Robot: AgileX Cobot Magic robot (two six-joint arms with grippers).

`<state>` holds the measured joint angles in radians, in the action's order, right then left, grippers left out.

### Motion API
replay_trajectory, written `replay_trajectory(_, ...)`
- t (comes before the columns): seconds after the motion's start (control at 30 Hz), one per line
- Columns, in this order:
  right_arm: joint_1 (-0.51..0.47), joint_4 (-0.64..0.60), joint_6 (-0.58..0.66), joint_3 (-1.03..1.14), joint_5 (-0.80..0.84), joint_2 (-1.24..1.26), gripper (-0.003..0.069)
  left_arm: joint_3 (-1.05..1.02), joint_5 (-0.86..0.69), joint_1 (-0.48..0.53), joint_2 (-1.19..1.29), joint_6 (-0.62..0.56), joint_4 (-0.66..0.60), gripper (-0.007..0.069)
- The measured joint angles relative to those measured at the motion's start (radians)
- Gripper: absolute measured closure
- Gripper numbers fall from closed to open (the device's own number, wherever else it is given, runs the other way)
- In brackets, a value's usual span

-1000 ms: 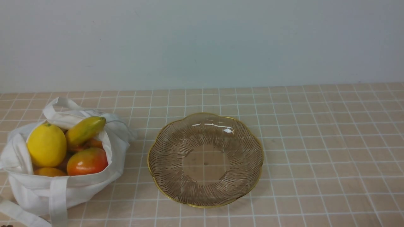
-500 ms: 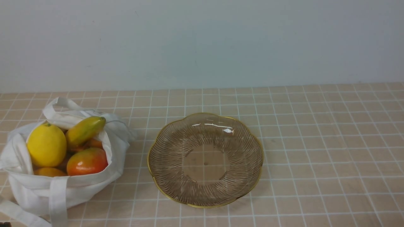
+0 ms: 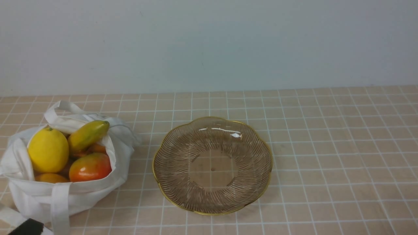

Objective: Take the fruit out of the bag on the brown coffee tablecloth and place them on the plate.
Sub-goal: 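Reach into the white bag and grasp the banana with the left gripper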

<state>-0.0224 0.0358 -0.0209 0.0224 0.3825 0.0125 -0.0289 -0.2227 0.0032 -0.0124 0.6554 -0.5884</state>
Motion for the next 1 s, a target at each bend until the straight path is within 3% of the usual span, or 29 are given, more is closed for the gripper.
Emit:
replay_trajectory(0.17,0.0,0.0,0.0,0.0,0.0,0.0,0.0676,0.001,0.144,0.0,0.0,-0.015,-0.028,0.0632)
replay_trajectory(0.3,0.0,0.0,0.0,0.0,0.0,0.0,0.0676,0.091,0.115,0.0,0.0,-0.088,0.005,0.0632)
replay_trajectory(0.43,0.0,0.0,0.0,0.0,0.0,0.0,0.0676,0.247,-0.007,0.0,0.062,-0.215,0.079,0.0632)
replay_trajectory(0.53,0.0,0.0,0.0,0.0,0.0,0.0,0.0676,0.433,-0.298,0.0,0.276,-0.352,0.19,0.0632)
replay_trajectory(0.57,0.0,0.0,0.0,0.0,0.0,0.0,0.0676,0.443,-0.316,0.0,0.276,-0.359,0.197,0.0632)
replay_trajectory(0.6,0.0,0.0,0.0,0.0,0.0,0.0,0.0676,0.524,-0.465,0.0,0.422,-0.414,0.264,0.0632)
replay_trajectory(0.7,0.0,0.0,0.0,0.0,0.0,0.0,0.0676,0.686,-0.671,-0.003,0.66,-0.517,0.365,0.0632)
replay_trajectory(0.87,0.0,-0.001,0.0,0.0,0.0,0.0,0.0676,0.927,-0.799,-0.004,0.972,-0.737,0.437,0.0615)
replay_trajectory(1.0,0.0,-0.001,0.0,0.0,0.0,0.0,0.0676,1.079,-0.791,-0.03,1.178,-0.844,0.382,0.0527)
